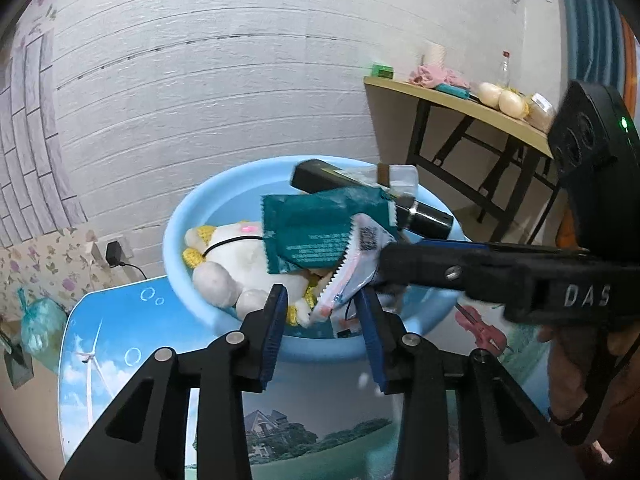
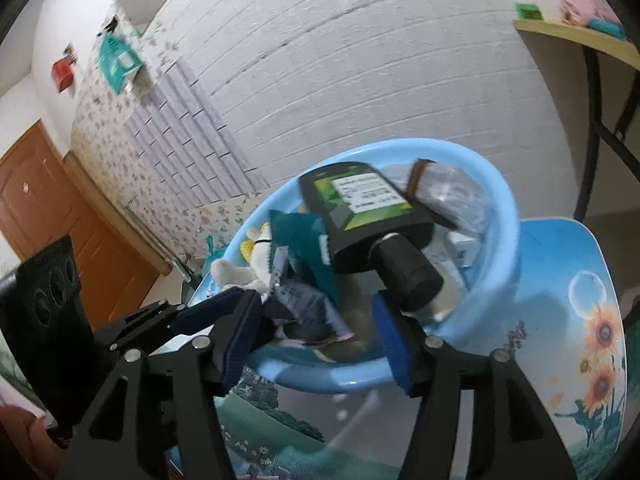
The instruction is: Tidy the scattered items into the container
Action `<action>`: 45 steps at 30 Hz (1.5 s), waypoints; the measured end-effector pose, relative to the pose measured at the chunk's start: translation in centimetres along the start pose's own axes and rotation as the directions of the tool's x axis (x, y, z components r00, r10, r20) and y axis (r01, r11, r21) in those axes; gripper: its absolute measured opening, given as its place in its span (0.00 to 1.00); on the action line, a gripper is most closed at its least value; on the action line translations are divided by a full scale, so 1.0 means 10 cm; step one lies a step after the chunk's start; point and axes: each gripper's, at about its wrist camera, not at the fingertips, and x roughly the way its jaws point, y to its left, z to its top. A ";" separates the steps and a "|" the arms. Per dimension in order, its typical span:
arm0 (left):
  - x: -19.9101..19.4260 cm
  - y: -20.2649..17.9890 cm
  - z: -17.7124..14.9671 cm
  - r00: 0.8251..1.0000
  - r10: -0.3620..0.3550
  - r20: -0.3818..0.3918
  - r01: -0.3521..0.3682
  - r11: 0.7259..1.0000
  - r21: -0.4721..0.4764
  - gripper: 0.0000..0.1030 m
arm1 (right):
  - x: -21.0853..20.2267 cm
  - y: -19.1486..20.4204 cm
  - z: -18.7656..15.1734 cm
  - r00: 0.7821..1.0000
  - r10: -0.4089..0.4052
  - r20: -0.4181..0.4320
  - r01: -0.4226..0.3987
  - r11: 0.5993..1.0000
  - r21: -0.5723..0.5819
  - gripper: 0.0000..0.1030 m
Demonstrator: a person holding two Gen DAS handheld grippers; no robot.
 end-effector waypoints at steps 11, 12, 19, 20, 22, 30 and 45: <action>-0.32 0.03 0.00 0.996 0.067 0.053 -0.065 0.997 -0.040 0.82 | -0.22 0.02 -0.05 0.997 -0.076 0.028 0.076 0.997 -0.015 0.56; -0.35 0.04 0.00 0.996 0.075 0.049 -0.073 0.996 -0.049 0.84 | -0.24 0.05 -0.06 0.996 -0.090 0.029 0.090 0.996 -0.024 0.56; -0.58 0.13 -0.02 0.991 0.132 0.033 -0.127 0.984 -0.128 0.91 | -0.41 0.24 -0.13 0.978 -0.202 0.043 0.205 0.975 -0.086 0.57; -0.62 0.13 -0.02 0.990 0.134 0.032 -0.129 0.983 -0.133 0.91 | -0.44 0.26 -0.12 0.977 -0.209 0.046 0.213 0.973 -0.089 0.57; -0.71 0.13 -0.05 0.988 0.152 0.028 -0.147 0.979 -0.139 0.93 | -0.52 0.34 -0.14 0.971 -0.228 0.066 0.233 0.967 -0.098 0.57; -0.99 0.08 -0.17 0.983 0.180 -0.022 -0.181 0.972 -0.150 0.95 | -0.68 0.72 -0.28 0.957 -0.276 0.084 0.288 0.935 -0.205 0.68; -1.11 0.13 -0.36 0.980 0.156 -0.125 -0.175 0.971 -0.161 0.96 | -0.78 0.97 -0.50 0.953 -0.299 0.055 0.302 0.919 -0.254 0.79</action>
